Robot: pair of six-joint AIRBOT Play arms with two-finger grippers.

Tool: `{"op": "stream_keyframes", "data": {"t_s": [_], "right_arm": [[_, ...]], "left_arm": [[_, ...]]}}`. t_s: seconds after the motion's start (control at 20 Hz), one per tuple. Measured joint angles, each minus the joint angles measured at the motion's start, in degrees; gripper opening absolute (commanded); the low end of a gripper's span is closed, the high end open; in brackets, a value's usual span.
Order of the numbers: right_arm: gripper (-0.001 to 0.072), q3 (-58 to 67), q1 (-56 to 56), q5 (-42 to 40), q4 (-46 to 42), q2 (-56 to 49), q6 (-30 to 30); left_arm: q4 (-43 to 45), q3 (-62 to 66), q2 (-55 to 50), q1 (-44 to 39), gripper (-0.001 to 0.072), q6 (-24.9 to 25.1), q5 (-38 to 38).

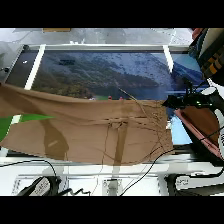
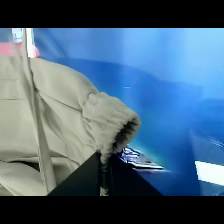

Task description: Fold the clothes and pants, and hang the long-sleeved shirts on hangers.

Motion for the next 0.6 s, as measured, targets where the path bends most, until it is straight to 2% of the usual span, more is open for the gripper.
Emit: {"op": "stream_keyframes", "data": {"t_s": [0.1, 0.2, 0.3, 0.45, 0.5, 0.55, 0.6], "right_arm": [[0.0028, 0.0, 0.0, 0.1, 0.0, 0.0, 0.0], [0.0028, 0.0, 0.0, 0.1, 0.0, 0.0, 0.0], [0.0028, 0.0, 0.0, 0.1, 0.0, 0.0, 0.0], [0.0029, 0.0, 0.0, -0.5, 0.0, 0.0, 0.0], [0.0028, 0.0, 0.0, -0.8, 0.0, 0.0, 0.0], [0.0028, 0.0, 0.0, -1.0, 0.0, 0.0, 0.0], [0.0028, 0.0, 0.0, -1.3, 0.0, 0.0, 0.0]], "left_arm": [[3.7, -0.2, -4.0, -0.1, 0.0009, -3.6, -3.3], [3.4, -0.3, -9.3, -0.6, 0.0009, -5.9, -2.5], [0.0, -0.3, -14.6, -1.7, 0.001, -6.9, 1.6], [-4.0, -0.3, -20.7, -4.8, 0.0012, -7.8, 12.0], [-4.7, -0.3, -22.1, -5.8, 0.0048, -7.9, 15.5], [-5.3, -0.3, -23.3, -6.7, 0.0263, -8.0, 19.1], [-5.7, -0.3, -24.3, -7.5, 0.0616, -8.1, 22.8]]}}
